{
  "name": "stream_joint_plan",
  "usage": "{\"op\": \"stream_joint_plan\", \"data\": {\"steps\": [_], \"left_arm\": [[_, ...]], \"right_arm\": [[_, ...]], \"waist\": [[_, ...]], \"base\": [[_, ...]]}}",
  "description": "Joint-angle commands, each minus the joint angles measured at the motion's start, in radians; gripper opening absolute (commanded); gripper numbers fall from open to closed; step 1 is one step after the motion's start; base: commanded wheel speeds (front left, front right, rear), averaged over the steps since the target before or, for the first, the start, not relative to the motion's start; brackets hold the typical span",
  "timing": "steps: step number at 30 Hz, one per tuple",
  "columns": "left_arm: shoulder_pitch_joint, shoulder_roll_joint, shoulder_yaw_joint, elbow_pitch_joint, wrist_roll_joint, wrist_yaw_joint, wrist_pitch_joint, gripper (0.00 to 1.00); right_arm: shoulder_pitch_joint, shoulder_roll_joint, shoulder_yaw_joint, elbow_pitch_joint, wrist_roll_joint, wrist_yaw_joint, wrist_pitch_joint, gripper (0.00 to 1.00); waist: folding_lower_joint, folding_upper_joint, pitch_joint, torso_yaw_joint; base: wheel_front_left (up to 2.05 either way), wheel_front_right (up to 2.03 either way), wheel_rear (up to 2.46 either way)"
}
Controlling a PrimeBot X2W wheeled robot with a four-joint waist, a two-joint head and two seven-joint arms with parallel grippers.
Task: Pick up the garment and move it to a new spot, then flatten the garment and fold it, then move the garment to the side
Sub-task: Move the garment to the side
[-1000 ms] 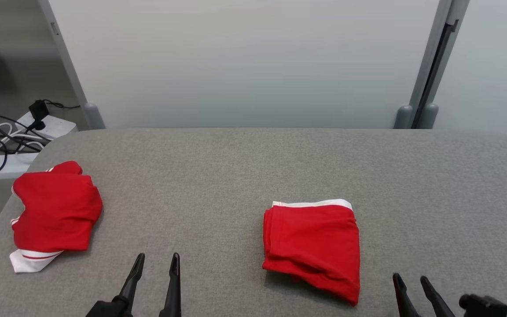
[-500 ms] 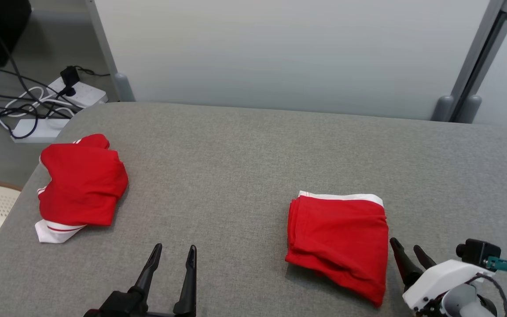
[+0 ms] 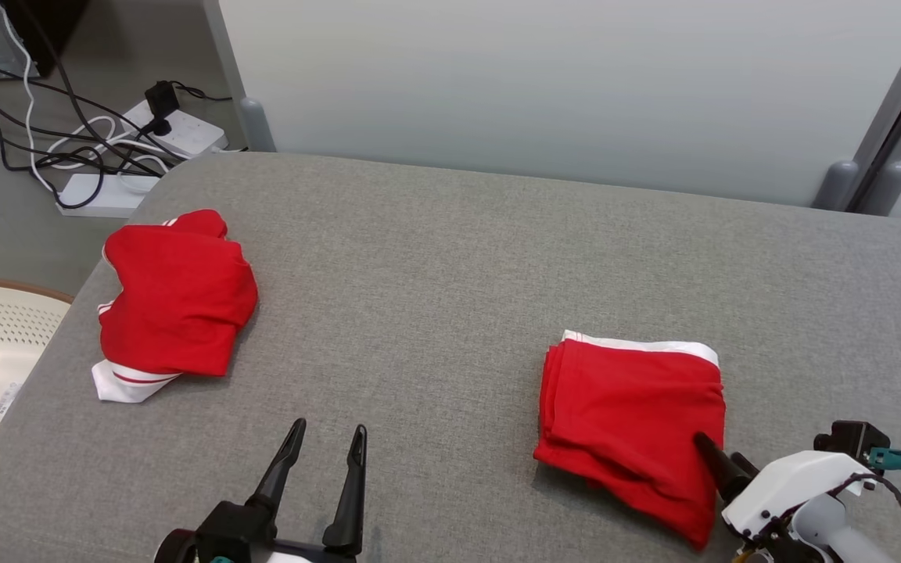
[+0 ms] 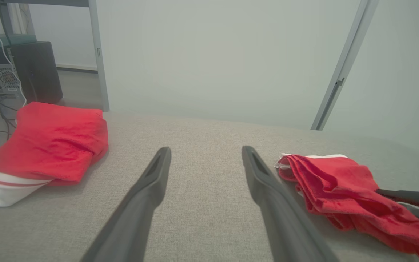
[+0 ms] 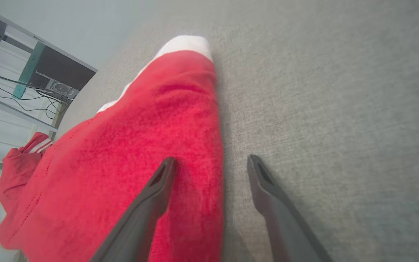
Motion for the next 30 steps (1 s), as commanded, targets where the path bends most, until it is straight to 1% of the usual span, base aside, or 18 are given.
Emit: {"op": "stream_joint_plan", "data": {"steps": [1,9,10,11,12,13,14,18,22,30], "left_arm": [[-0.056,0.000,0.026,-0.019,0.010,-0.008,-0.006,1.00],[-0.069,0.000,0.010,-0.015,0.020,-0.020,-0.006,1.00],[-0.068,0.000,0.009,-0.015,0.022,-0.020,-0.006,1.00],[-0.068,0.000,0.009,-0.014,0.023,-0.021,-0.006,1.00],[-0.067,0.000,0.008,-0.013,0.024,-0.022,-0.006,1.00],[-0.067,0.000,0.007,-0.013,0.025,-0.022,-0.006,1.00],[-0.068,0.000,0.007,-0.012,0.026,-0.022,-0.006,1.00],[-0.070,0.000,0.007,-0.014,0.025,-0.021,-0.006,1.00],[-0.069,0.000,0.009,-0.020,0.024,-0.014,-0.006,1.00],[-0.096,0.000,0.007,-0.038,0.023,-0.016,-0.006,1.00]], "right_arm": [[-0.025,0.003,0.028,-0.010,0.017,0.001,0.007,1.00],[-0.041,0.008,0.080,0.006,0.083,0.001,-0.026,1.00],[-0.045,0.007,0.083,0.008,0.091,0.001,-0.032,0.90],[-0.049,0.005,0.087,0.012,0.099,0.001,-0.037,0.74],[-0.055,0.002,0.092,0.018,0.101,0.001,-0.046,0.44],[-0.060,0.001,0.095,0.020,0.107,0.001,-0.054,0.11],[-0.064,0.000,0.097,0.018,0.116,0.001,-0.060,0.00],[-0.081,-0.021,0.127,0.016,0.111,0.001,-0.110,0.00],[-0.104,-0.052,0.177,-0.001,0.084,0.001,-0.159,0.00],[-0.168,-0.118,0.260,-0.025,0.038,0.001,-0.215,0.00]], "waist": [[0.0000,0.0000,-0.001,0.005],[0.0000,0.0000,0.004,0.039],[0.0000,0.0000,0.005,0.042],[0.0000,0.0000,0.007,0.046],[0.0000,0.0000,0.008,0.049],[0.0000,0.0000,0.009,0.052],[0.0000,0.0000,0.010,0.055],[0.0000,0.0000,0.016,0.060],[0.0000,0.0000,0.023,0.053],[0.0000,0.0000,0.048,-0.007]], "base": [[0.00,0.00,0.00],[0.00,0.00,0.00],[0.00,0.00,0.00],[0.00,0.00,0.00],[0.00,0.00,0.00],[0.00,0.00,0.00],[0.00,0.00,0.00],[0.00,0.00,0.00],[0.00,0.00,0.00],[0.00,0.00,0.00]]}}
